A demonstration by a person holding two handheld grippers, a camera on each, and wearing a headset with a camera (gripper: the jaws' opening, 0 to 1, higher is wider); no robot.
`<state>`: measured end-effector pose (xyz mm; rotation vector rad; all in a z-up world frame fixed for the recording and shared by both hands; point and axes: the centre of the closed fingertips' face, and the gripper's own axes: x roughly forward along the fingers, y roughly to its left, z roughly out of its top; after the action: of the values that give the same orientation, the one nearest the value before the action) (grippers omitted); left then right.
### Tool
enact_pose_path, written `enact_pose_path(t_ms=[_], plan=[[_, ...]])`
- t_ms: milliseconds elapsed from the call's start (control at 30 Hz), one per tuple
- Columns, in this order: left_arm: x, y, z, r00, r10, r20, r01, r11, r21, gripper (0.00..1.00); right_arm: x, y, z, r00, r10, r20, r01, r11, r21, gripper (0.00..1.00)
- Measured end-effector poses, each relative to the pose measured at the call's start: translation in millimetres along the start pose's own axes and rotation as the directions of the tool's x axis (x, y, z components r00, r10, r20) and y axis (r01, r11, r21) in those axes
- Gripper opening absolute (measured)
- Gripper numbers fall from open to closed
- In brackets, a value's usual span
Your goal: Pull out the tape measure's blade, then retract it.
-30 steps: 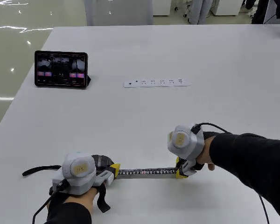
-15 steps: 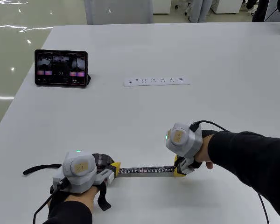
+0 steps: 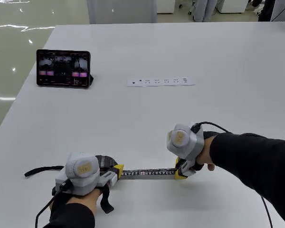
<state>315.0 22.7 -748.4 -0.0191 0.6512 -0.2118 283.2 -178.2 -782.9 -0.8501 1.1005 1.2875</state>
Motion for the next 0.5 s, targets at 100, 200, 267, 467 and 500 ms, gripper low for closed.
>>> enact_pose_path(t_ms=[100,200,267,467,500], plan=[[-0.1,-0.8,-0.9,0.9999,-0.003,-0.012,0.003,1.000,-0.004,0.62,-0.9,0.7,1.0,1.0000,0.004,0.001,-0.004,1.000,0.011,0.10],[0.0,-0.8,-0.9,0.9997,-0.008,-0.022,0.008,1.000,-0.007,0.62,-1.4,1.0,3.8,0.9998,0.016,0.016,-0.016,0.999,0.032,0.10],[-0.1,-0.6,-1.1,0.9997,-0.013,-0.022,0.013,1.000,-0.013,0.62,-0.7,0.3,5.3,0.9996,0.015,0.025,-0.016,0.999,0.032,0.10],[-0.2,-0.5,-1.2,0.9994,-0.021,-0.026,0.020,1.000,-0.017,0.61,-0.1,2.1,7.8,0.9995,0.012,0.028,-0.012,1.000,0.027,0.10],[-0.2,-0.6,-1.2,0.9994,-0.021,-0.026,0.021,1.000,-0.017,0.61,0.0,2.3,8.4,0.9995,0.011,0.029,-0.012,1.000,0.026,0.10]])
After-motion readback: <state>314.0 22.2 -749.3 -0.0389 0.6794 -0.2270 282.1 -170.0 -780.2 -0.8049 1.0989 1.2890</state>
